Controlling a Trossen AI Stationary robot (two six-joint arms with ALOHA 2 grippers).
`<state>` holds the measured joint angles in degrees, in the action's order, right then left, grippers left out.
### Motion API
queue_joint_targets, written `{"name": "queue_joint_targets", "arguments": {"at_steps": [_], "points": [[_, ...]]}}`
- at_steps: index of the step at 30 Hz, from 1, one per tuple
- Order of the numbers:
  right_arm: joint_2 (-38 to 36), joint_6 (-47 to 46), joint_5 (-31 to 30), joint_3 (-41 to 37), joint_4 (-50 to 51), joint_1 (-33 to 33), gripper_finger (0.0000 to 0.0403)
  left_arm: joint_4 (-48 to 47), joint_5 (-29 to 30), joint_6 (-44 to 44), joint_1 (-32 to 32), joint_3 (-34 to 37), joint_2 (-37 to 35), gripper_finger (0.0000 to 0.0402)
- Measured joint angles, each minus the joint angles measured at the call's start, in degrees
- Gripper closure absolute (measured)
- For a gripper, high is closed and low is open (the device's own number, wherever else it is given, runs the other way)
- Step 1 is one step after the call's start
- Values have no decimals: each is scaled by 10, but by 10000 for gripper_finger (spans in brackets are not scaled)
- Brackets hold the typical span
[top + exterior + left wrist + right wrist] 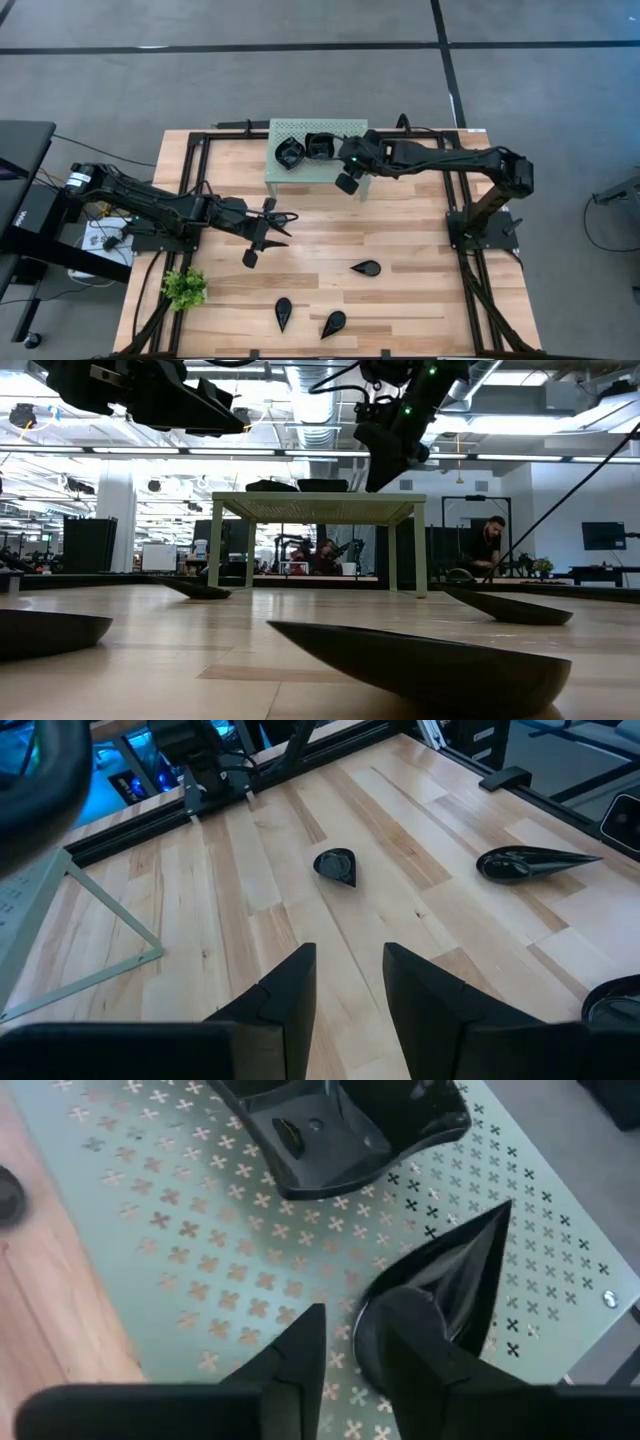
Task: Pick & Place Mini shaped plates
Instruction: Stack the drop-shaped plate on top of the other drop-shaped plate on the shelf
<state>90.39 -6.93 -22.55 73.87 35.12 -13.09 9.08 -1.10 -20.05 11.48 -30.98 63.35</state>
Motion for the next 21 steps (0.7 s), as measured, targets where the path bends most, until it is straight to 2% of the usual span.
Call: {"name": "queue_joint_targets", "arguments": {"at_steps": [5,10,15,21], "points": [[-5,-3,0,8,11,39,306,0,0,0,0,0,0,281],[-11,-66,1,51,52,109,305,0,0,9,0,0,0,281],[-3,-132,42,55,103,222,305,0,0,11,0,0,0,281],[45,-222,45,55,155,376,305,0,-1,19,0,0,0,281]]}}
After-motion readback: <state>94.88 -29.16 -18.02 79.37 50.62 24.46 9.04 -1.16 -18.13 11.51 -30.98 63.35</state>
